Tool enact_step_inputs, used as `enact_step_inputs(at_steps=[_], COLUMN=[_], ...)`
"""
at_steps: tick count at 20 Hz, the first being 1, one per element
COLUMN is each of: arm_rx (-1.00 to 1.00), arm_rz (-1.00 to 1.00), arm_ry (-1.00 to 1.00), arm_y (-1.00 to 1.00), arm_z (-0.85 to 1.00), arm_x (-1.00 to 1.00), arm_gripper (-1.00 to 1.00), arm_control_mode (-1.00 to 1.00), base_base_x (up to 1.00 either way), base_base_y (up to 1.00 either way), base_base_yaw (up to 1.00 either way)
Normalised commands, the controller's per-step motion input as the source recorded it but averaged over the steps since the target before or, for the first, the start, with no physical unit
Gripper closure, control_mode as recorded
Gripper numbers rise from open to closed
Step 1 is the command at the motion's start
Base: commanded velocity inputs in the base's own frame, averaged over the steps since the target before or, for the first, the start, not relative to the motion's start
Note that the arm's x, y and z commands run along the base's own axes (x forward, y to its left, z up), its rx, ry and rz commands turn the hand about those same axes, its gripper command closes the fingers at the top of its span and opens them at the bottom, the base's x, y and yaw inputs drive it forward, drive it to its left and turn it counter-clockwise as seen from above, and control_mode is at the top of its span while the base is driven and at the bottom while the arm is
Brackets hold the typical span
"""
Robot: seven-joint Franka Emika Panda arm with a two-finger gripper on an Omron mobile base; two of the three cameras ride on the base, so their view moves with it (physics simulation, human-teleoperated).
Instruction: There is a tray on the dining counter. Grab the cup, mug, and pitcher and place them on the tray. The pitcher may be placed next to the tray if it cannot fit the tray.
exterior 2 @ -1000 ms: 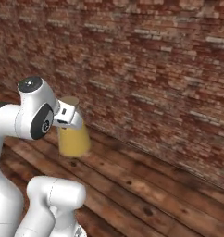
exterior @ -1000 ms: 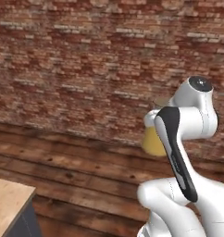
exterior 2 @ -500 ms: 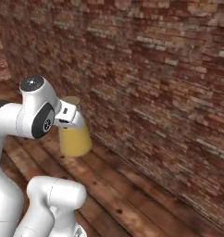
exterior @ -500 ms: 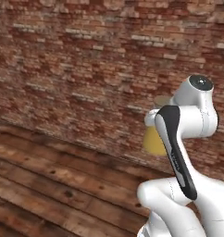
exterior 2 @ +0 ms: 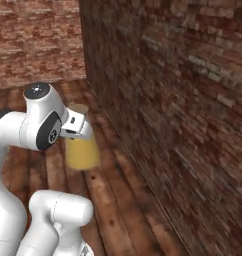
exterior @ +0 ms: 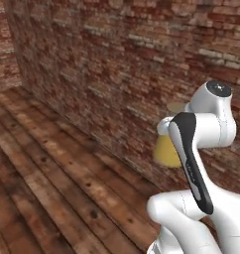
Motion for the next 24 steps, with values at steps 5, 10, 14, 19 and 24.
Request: enact_step_inputs(at_steps=[5, 10, 14, 19, 24], arm_rx=[0.0, 0.0, 0.0, 0.0, 0.0], arm_rz=[0.0, 0.0, 0.0, 0.0, 0.0], arm_ry=[0.0, 0.0, 0.0, 0.0, 0.0], arm_y=[0.0, 0.0, 0.0, 0.0, 0.0], arm_z=[0.0, 0.0, 0.0, 0.0, 0.0], arm_x=[0.0, 0.0, 0.0, 0.0, 0.0], arm_gripper=[1.0, 1.0, 1.0, 1.0, 1.0], arm_control_mode=[1.0, 1.0, 1.0, 1.0, 1.0], base_base_x=[1.0, 1.0, 1.0, 1.0, 1.0], base_base_y=[-0.12, 0.0, -0.03, -0.24, -0.11], base_base_yaw=[0.57, 0.65, 0.56, 0.41, 0.34])
